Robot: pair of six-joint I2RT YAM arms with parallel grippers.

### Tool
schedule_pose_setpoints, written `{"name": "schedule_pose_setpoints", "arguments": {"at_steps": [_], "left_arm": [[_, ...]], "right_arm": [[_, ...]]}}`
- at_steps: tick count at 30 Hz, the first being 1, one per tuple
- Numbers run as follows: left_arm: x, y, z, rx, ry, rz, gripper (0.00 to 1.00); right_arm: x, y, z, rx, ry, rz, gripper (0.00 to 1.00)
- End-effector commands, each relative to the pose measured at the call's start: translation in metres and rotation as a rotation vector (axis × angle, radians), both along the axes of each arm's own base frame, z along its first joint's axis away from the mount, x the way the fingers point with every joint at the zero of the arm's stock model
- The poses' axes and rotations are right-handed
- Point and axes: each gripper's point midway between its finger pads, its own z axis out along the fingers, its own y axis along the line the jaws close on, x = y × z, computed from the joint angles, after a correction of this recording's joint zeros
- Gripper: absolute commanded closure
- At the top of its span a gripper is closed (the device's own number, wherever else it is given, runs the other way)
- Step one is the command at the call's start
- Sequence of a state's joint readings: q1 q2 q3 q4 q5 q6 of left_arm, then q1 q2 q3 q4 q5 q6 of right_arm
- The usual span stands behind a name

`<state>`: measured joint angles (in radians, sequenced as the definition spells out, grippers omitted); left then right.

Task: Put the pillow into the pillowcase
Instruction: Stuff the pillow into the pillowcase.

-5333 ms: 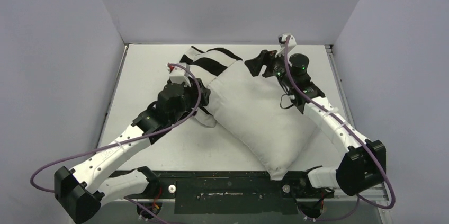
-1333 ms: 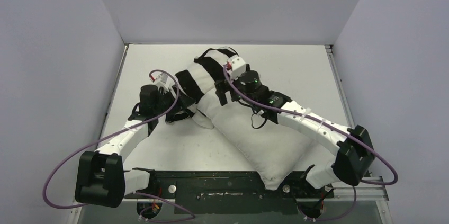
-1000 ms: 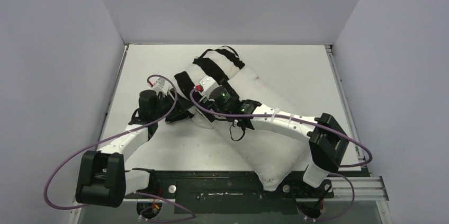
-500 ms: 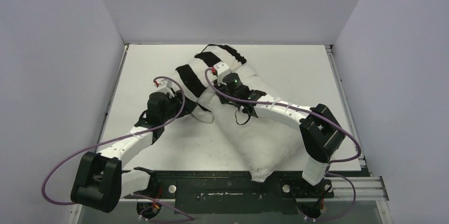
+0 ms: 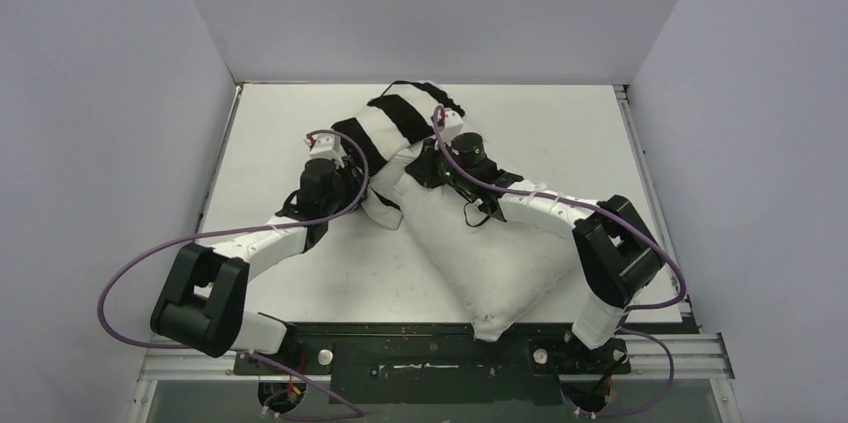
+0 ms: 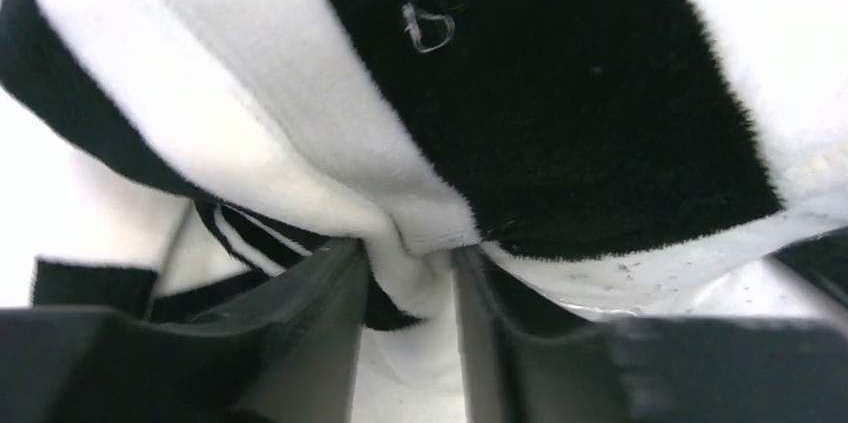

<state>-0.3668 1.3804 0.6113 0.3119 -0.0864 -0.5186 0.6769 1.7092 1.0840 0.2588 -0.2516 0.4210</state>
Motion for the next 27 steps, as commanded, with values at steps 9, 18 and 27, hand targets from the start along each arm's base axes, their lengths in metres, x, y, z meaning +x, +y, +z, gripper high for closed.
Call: {"name": "schedule_pose_setpoints", "arguments": {"at_steps": [9, 18, 27], "left_arm": [[-0.004, -0.019, 0.096, -0.007, -0.186, -0.06, 1.0], [-0.079, -0.105, 0.101, -0.19, -0.166, -0.329, 1.0], [-0.079, -0.113, 0.119, -0.202, -0.181, -0.35, 1.0]], "right_arm": [[0.039, 0.003, 0.113, 0.508, -0.115, -0.155, 1.0], [0.074, -0.016, 0.115, 0.528, -0.166, -0.513, 1.0], [0.059, -0.008, 0.088, 0.53, -0.131, -0.565, 1.0]]}}
